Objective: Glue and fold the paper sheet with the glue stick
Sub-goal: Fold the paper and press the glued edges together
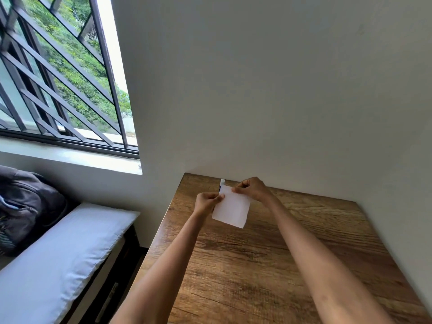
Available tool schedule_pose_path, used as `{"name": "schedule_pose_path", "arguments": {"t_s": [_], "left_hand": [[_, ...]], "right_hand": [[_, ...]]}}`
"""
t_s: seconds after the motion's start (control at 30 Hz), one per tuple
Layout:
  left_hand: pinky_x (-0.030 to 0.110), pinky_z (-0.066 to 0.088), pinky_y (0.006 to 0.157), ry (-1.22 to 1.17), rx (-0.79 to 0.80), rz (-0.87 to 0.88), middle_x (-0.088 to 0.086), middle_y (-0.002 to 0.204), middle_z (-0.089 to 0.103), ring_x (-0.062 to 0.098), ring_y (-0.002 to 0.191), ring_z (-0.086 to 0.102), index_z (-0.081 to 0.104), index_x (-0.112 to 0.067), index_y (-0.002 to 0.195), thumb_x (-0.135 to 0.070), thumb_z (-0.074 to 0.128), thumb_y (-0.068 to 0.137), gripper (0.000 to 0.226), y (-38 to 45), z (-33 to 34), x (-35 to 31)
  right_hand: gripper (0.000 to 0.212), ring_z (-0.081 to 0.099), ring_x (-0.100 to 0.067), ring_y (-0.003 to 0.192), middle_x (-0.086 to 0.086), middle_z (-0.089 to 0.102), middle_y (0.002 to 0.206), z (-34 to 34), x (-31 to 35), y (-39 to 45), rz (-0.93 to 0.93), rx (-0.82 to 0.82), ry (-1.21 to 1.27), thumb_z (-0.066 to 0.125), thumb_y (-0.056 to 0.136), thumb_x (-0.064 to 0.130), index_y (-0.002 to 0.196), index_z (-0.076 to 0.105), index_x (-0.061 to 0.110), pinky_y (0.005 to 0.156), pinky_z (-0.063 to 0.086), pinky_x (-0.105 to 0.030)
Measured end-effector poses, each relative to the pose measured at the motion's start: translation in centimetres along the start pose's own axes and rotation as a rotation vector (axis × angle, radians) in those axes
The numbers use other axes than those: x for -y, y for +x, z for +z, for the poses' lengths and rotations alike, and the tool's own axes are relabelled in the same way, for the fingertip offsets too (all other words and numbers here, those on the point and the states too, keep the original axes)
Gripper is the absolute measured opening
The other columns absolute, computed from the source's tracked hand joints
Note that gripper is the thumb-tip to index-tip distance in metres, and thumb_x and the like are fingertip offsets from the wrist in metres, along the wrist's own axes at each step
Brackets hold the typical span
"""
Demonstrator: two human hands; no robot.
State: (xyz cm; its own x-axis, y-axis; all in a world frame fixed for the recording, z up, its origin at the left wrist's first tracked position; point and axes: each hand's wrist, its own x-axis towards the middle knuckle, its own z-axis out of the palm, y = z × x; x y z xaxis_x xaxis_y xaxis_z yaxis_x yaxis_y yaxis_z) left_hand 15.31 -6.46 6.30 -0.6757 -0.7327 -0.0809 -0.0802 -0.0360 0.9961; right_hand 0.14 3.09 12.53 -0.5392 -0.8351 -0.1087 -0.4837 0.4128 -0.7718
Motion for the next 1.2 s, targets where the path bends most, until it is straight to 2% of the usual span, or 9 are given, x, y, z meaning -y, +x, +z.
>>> {"name": "schedule_pose_path", "arguments": {"t_s": [0.13, 0.23, 0.4, 0.5, 0.63, 0.77, 0.93, 1.1, 1.2], "left_hand": [[0.031, 0.054, 0.064, -0.021, -0.072, -0.028, 0.002, 0.080, 0.068, 0.017, 0.074, 0.065, 0.070, -0.011, 0.084, -0.022, 0.069, 0.082, 0.012, 0.6, -0.2, 0.3], [0.029, 0.049, 0.060, -0.063, -0.100, -0.045, 0.002, 0.077, 0.066, 0.015, 0.070, 0.061, 0.068, -0.014, 0.077, -0.021, 0.068, 0.083, 0.009, 0.9, -0.2, 0.1], [0.023, 0.050, 0.055, -0.112, -0.090, -0.027, 0.003, 0.080, 0.064, 0.015, 0.071, 0.061, 0.064, -0.014, 0.076, -0.021, 0.064, 0.087, 0.013, 1.1, 2.3, -0.7], [0.029, 0.053, 0.060, -0.085, -0.125, -0.020, 0.005, 0.082, 0.063, 0.018, 0.074, 0.062, 0.061, -0.012, 0.078, -0.020, 0.061, 0.089, 0.013, 1.2, 4.4, -0.8], [0.041, 0.053, 0.078, -0.024, -0.298, 0.003, 0.008, 0.091, 0.063, 0.025, 0.086, 0.061, 0.060, -0.009, 0.087, -0.023, 0.059, 0.089, 0.014, 1.1, 5.3, -0.1], [0.044, 0.050, 0.083, 0.026, -0.377, 0.026, 0.010, 0.094, 0.061, 0.026, 0.089, 0.059, 0.057, -0.006, 0.091, -0.023, 0.056, 0.091, 0.017, 1.2, 6.6, 0.1], [0.029, 0.048, 0.062, 0.045, -0.467, 0.048, 0.007, 0.087, 0.058, 0.020, 0.077, 0.058, 0.051, -0.006, 0.092, -0.026, 0.048, 0.095, 0.020, 1.3, 8.2, 0.1], [0.022, 0.038, 0.045, 0.179, -0.493, 0.132, 0.000, 0.076, 0.059, 0.009, 0.058, 0.055, 0.049, -0.009, 0.092, -0.031, 0.043, 0.097, 0.023, 1.2, 8.4, 0.6], [0.026, 0.038, 0.045, 0.175, -0.536, 0.150, 0.008, 0.075, 0.061, 0.015, 0.055, 0.052, 0.048, -0.005, 0.090, -0.029, 0.044, 0.097, 0.025, 1.2, 8.3, 0.5]], "right_hand": [[0.025, 0.066, -0.018, 0.085, -0.006, 0.073, 0.087, -2.4, -2.6, 0.0, 0.039, -0.001, 0.024, 0.074, 0.077, 0.031, 0.081, 0.073, 0.007, 0.077, 0.052, -0.030], [0.018, 0.064, -0.012, 0.083, 0.001, 0.071, 0.086, -3.2, -3.9, -0.3, 0.047, -0.075, 0.092, 0.069, 0.082, 0.033, 0.088, 0.072, 0.016, 0.067, 0.048, -0.017], [0.046, 0.061, -0.010, 0.091, 0.006, 0.062, 0.103, -0.8, -3.6, -0.7, 0.081, 0.006, 0.371, 0.072, 0.079, 0.034, 0.117, 0.054, 0.015, 0.063, 0.051, -0.017], [0.038, 0.062, -0.006, 0.078, 0.009, 0.063, 0.089, 1.3, -3.8, -0.6, 0.029, -0.089, 0.419, 0.078, 0.073, 0.024, 0.104, 0.058, 0.017, 0.049, 0.048, -0.012], [0.016, 0.058, -0.014, 0.066, 0.003, 0.063, 0.072, 1.4, -4.8, -0.3, 0.057, -0.334, 0.494, 0.069, 0.081, 0.029, 0.081, 0.065, 0.014, 0.052, 0.044, -0.021], [0.041, 0.038, -0.011, 0.050, 0.002, 0.042, 0.054, 1.5, -5.4, -0.2, 0.046, -0.480, 0.460, 0.056, 0.090, 0.040, 0.057, 0.047, 0.018, 0.051, 0.029, -0.027], [0.033, 0.062, -0.014, 0.074, 0.002, 0.064, 0.084, 3.1, -5.4, -0.7, 0.054, -0.444, 0.459, 0.067, 0.080, 0.043, 0.094, 0.058, 0.015, 0.060, 0.050, -0.025], [0.045, 0.045, -0.021, 0.056, -0.009, 0.048, 0.059, 3.9, -6.4, -1.2, 0.038, -0.568, 0.347, 0.048, 0.093, 0.042, 0.060, 0.048, 0.011, 0.052, 0.027, -0.028], [0.045, 0.050, -0.021, 0.057, -0.007, 0.054, 0.061, 3.8, -6.0, -1.3, 0.086, -0.633, 0.501, 0.048, 0.092, 0.044, 0.065, 0.056, 0.009, 0.053, 0.033, -0.030]]}}
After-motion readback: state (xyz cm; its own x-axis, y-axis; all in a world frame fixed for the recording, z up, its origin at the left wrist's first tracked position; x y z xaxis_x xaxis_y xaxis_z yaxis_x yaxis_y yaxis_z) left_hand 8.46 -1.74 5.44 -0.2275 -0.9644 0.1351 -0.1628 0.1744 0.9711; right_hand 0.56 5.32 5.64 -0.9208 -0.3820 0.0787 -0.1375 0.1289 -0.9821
